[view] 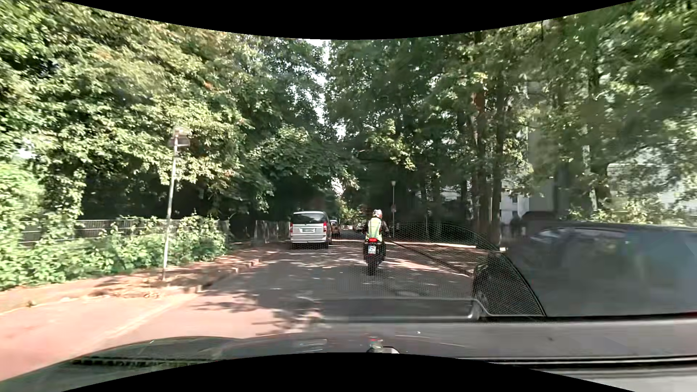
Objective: Follow the waypoints while adhering to traffic rules and regulations
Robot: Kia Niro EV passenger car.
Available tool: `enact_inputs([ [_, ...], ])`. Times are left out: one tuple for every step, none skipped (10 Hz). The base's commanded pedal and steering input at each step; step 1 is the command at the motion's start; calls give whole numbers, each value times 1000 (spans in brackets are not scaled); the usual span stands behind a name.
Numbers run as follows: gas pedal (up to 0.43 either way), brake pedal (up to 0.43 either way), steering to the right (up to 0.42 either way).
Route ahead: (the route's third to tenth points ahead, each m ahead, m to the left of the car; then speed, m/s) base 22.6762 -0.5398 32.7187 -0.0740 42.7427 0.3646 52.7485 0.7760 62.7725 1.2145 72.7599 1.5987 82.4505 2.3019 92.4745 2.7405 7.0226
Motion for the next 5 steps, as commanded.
enact_inputs([
  [118,0,19],
  [118,0,21],
  [118,0,24],
  [118,0,24],
  [118,0,25],
])
